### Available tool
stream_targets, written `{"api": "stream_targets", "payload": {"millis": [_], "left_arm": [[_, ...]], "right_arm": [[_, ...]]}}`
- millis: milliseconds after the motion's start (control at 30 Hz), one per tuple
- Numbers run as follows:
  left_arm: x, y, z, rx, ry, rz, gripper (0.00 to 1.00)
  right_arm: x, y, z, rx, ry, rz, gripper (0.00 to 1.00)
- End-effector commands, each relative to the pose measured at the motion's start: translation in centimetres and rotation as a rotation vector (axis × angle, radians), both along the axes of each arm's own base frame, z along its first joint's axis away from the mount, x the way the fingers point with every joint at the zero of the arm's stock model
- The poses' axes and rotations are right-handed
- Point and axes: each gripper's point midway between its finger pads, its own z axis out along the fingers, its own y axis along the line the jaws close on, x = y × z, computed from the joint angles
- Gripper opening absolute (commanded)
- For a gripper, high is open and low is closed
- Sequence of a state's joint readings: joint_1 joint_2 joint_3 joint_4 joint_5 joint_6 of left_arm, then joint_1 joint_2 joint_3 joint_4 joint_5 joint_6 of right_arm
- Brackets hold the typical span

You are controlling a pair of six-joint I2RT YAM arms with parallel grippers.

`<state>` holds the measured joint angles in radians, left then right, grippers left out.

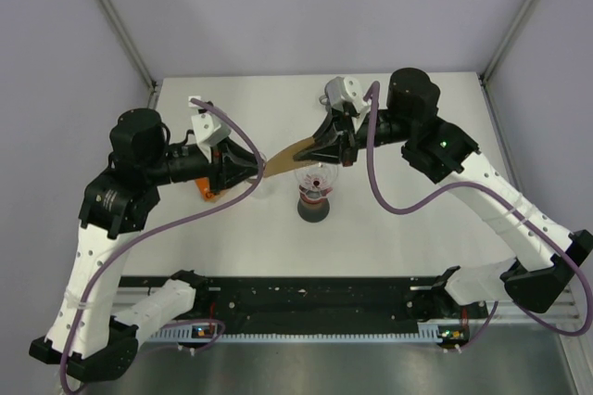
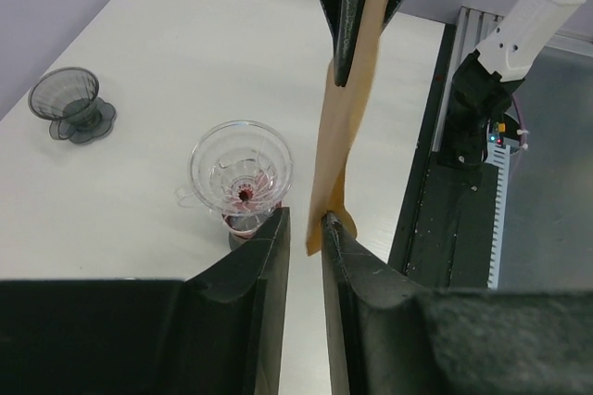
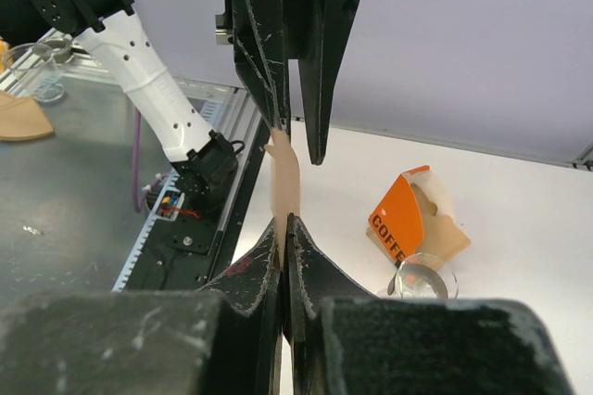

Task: Place the coffee filter in the dripper
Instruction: Place the coffee filter in the coffee dripper.

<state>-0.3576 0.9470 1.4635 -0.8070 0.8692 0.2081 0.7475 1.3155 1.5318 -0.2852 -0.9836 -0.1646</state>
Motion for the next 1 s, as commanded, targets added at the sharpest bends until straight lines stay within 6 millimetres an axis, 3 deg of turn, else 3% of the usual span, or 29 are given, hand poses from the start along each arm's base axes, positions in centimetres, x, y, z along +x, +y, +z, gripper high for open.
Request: {"api": "stream_targets", "payload": {"millis": [0, 200, 333, 567, 867, 967], "left_arm": [[0.7, -0.3, 1.0, -0.025, -0.042, 0.008, 0.24], [1.0, -0.3, 1.0, -0.019, -0.052, 0.019, 0.22], [-0.2, -0.9, 0.8, -0.032, -0.036, -0.051, 0.32], [-0.4, -1.5, 1.1, -0.053, -0.015, -0.084, 0.34], [-1.0, -2.3, 0.3, -0.060, 0.022, -0.127, 0.33], [-1.0, -2.5, 0.3, -0.067, 0.031, -0.134, 0.24]], "right_arm": [[-0.8, -0.4, 2.1, 0.047, -0.050, 0.034, 0.00], [-1.1, -0.4, 1.9, 0.045, -0.047, 0.056, 0.00], [-1.1, -0.2, 1.9, 0.046, -0.045, 0.070, 0.00], [-1.2, 0.0, 1.9, 0.052, -0.043, 0.091, 0.00], [-1.0, 0.5, 1.9, 0.064, -0.040, 0.112, 0.00], [-0.9, 0.8, 2.1, 0.072, -0.043, 0.125, 0.00]]}}
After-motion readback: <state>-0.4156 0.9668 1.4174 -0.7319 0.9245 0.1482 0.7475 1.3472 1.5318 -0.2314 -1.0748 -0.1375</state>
